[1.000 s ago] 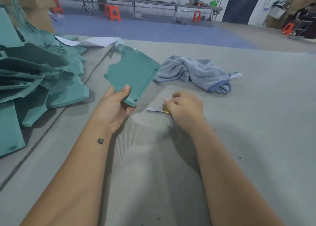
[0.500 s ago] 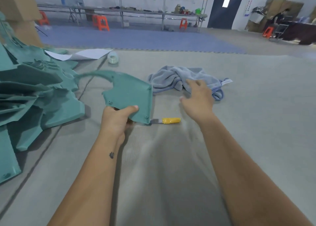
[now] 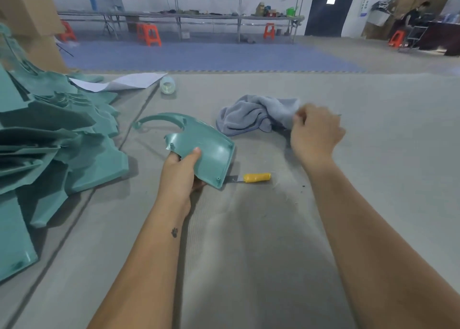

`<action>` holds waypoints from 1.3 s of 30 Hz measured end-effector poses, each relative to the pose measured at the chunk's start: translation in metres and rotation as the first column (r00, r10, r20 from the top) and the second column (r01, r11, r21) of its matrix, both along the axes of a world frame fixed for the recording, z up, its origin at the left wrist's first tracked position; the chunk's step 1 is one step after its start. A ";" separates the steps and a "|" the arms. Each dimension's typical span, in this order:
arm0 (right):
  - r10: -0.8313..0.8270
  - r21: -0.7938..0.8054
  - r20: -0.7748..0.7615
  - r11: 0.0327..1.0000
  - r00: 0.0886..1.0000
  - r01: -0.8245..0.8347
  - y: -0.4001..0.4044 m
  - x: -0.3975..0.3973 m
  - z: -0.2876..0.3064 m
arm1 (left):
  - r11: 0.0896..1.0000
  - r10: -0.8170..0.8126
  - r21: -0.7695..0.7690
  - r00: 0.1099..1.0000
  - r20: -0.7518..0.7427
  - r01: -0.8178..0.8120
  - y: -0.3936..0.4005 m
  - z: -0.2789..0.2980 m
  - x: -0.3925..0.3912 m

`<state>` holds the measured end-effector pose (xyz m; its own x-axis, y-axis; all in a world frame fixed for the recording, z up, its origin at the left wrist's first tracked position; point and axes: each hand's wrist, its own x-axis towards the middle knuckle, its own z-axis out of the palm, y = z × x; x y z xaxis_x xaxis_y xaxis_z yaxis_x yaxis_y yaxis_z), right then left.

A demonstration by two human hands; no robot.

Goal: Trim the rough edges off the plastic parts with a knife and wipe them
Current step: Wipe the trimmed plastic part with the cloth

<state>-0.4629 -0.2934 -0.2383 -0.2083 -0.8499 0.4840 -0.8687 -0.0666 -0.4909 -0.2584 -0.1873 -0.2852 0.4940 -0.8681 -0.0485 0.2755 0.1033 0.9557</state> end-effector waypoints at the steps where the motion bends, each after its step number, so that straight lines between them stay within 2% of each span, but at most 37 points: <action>1: 0.073 -0.097 0.119 0.993 0.990 -0.062 0.008 0.009 0.012 | 1.000 0.007 -0.005 1.000 0.018 -0.007 0.000 0.000 -0.001; 2: 0.204 -0.218 0.214 0.963 0.955 -0.157 0.018 0.019 0.022 | 1.000 0.013 -0.007 0.999 0.050 -0.013 0.000 0.000 -0.004; 3: 0.349 -0.334 0.247 0.906 0.904 -0.259 0.031 0.032 0.029 | 1.000 0.023 -0.002 0.996 0.082 -0.023 0.000 0.000 -0.006; 4: 0.485 -0.410 0.231 0.835 0.843 -0.368 0.044 0.045 0.031 | 0.999 0.033 0.004 0.993 0.112 -0.034 0.001 0.000 -0.009; 5: 0.617 -0.422 0.221 0.758 0.755 -0.497 0.058 0.060 0.027 | 0.999 0.040 -0.002 0.991 0.130 -0.040 0.003 0.000 -0.013; 7: 0.799 -0.295 0.292 0.598 0.526 -0.745 0.082 0.081 0.005 | 0.999 0.035 -0.027 0.990 0.138 -0.031 0.006 -0.002 -0.017; 8: 0.832 -0.208 0.332 0.524 0.445 -0.826 0.089 0.087 -0.008 | 0.999 0.035 -0.023 0.992 0.121 -0.032 0.007 -0.002 -0.017; 9: 0.839 -0.122 0.347 0.483 0.419 -0.867 0.093 0.089 -0.019 | 0.999 0.054 -0.011 0.994 0.092 -0.054 0.007 0.000 -0.016; 10: 0.841 -0.060 0.325 0.474 0.432 -0.878 0.092 0.088 -0.029 | 0.995 0.100 0.007 0.994 0.052 -0.100 0.008 0.002 -0.013; 12: 0.852 -0.042 0.228 0.492 0.471 -0.870 0.080 0.079 -0.038 | 0.984 0.177 -0.003 0.983 -0.059 -0.177 0.008 0.007 -0.007; 13: 0.843 -0.039 0.176 0.522 0.508 -0.852 0.075 0.073 -0.039 | 0.984 0.171 -0.034 0.980 -0.101 -0.175 0.009 0.009 -0.005; 15: 0.752 -0.068 0.154 0.655 0.641 -0.753 0.068 0.065 -0.041 | 0.978 0.177 -0.092 0.977 -0.116 -0.188 0.011 0.013 -0.006; 16: 0.672 -0.128 0.269 0.735 0.689 -0.666 0.068 0.061 -0.038 | 0.968 0.210 -0.112 0.969 -0.130 -0.225 0.013 0.013 -0.004; 17: 0.564 -0.190 0.486 0.814 0.668 -0.549 0.069 0.056 -0.032 | 0.957 0.236 -0.134 0.959 -0.158 -0.257 0.015 0.014 -0.004; 18: 0.447 -0.212 0.697 0.876 0.561 -0.434 0.067 0.050 -0.028 | 0.948 0.246 -0.158 0.951 -0.188 -0.276 0.016 0.016 -0.001; 19: 0.368 -0.213 0.819 0.908 0.441 -0.361 0.065 0.042 -0.023 | 0.942 0.242 -0.178 0.944 -0.223 -0.283 0.017 0.017 0.001; 21: 0.306 -0.183 0.929 0.868 0.208 -0.461 0.060 0.030 -0.017 | 0.942 0.173 -0.225 0.933 -0.315 -0.250 0.018 0.018 0.003; 23: 0.297 -0.291 0.951 0.759 -0.089 -0.582 0.062 0.037 -0.013 | 0.935 0.059 -0.296 0.910 -0.410 -0.194 0.016 0.019 -0.003; 24: 0.314 -0.353 0.934 0.722 -0.172 -0.595 0.069 0.048 -0.010 | 0.931 0.015 -0.320 0.897 -0.441 -0.173 0.014 0.019 -0.009; 25: 0.339 -0.368 0.926 0.704 -0.168 -0.608 0.075 0.059 -0.011 | 0.928 -0.018 -0.336 0.884 -0.468 -0.160 0.013 0.020 -0.016; 26: 0.361 -0.335 0.928 0.692 -0.096 -0.639 0.082 0.070 -0.013 | 0.928 -0.042 -0.343 0.871 -0.490 -0.149 0.011 0.019 -0.023; 27: 0.386 -0.255 0.921 0.694 0.050 -0.673 0.087 0.079 -0.017 | 0.930 -0.060 -0.340 0.856 -0.514 -0.139 0.010 0.018 -0.029; 29: 0.423 -0.062 0.809 0.752 0.408 -0.657 0.092 0.090 -0.026 | 0.942 -0.070 -0.310 0.828 -0.556 -0.128 0.011 0.016 -0.035; 30: 0.411 -0.010 0.742 0.796 0.529 -0.605 0.092 0.093 -0.028 | 0.947 -0.065 -0.296 0.828 -0.557 -0.125 0.011 0.015 -0.036; 31: 0.391 0.004 0.705 0.832 0.591 -0.555 0.090 0.093 -0.029 | 0.950 -0.057 -0.288 0.841 -0.539 -0.120 0.011 0.014 -0.035; 34: 0.353 -0.002 0.692 0.873 0.630 -0.488 0.086 0.093 -0.025 | 0.954 -0.073 -0.292 0.893 -0.444 -0.067 0.011 0.016 -0.033; 37: 0.337 -0.021 0.676 0.898 0.656 -0.439 0.081 0.088 -0.019 | 0.949 -0.148 -0.313 0.915 -0.377 0.024 0.012 0.020 -0.033; 39: 0.266 0.005 0.693 0.928 0.670 -0.373 0.073 0.078 -0.012 | 0.950 -0.200 -0.297 0.923 -0.330 0.099 0.014 0.018 -0.033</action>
